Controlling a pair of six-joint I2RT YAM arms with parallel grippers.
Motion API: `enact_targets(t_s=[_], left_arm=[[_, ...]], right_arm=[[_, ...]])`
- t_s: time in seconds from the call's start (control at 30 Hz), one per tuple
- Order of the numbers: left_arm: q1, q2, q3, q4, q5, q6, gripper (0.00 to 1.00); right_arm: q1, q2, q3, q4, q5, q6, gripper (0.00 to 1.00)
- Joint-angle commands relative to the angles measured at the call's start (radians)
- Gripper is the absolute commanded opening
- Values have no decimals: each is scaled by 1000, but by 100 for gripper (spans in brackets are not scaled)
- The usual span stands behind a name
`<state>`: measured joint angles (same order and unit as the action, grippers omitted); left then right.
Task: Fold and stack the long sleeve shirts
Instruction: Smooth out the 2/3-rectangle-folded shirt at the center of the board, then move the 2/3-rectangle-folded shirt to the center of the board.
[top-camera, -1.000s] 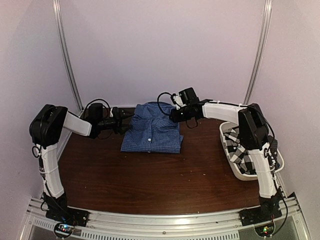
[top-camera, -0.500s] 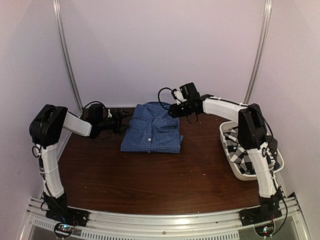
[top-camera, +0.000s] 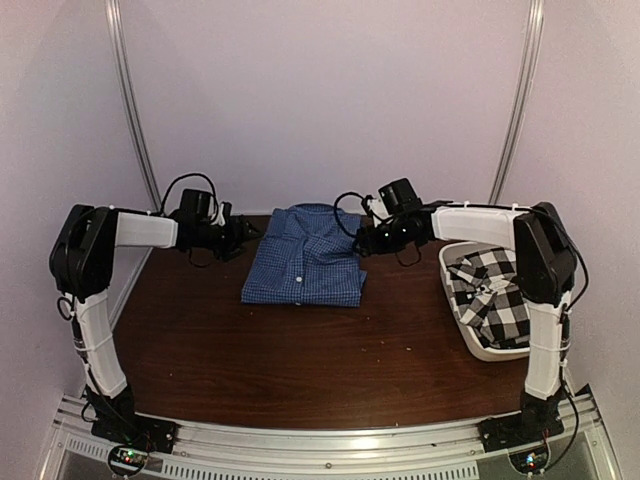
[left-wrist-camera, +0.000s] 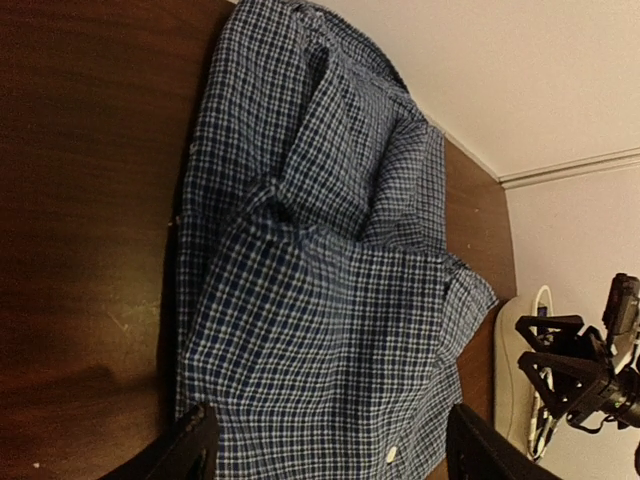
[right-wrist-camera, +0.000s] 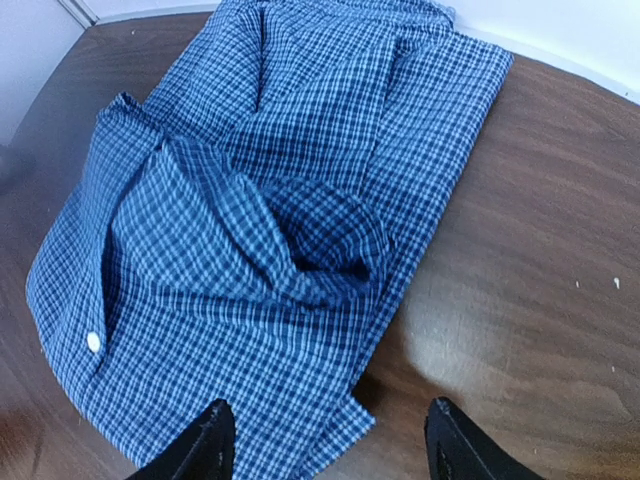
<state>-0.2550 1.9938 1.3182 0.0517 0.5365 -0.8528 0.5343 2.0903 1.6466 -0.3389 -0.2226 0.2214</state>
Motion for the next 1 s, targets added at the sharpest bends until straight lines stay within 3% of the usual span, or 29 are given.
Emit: enact_targets(t_s=[0.0,0.27,0.63,0.97], left_arm=[[1,-80,-75,-160,-54,166,79],[-23,-172,-238,-179,-65,198,74],[-69,-234,-347,-169,-120,187,64],[-78,-244,-414,-106,-146,182,53]], right_arm=[[33,-109,-151,48,13,57,61],[105,-183,-303,66,54,110,45],[154,-211,-410,97,43,144,52],[165,-200,-477,205,-18,153,46]])
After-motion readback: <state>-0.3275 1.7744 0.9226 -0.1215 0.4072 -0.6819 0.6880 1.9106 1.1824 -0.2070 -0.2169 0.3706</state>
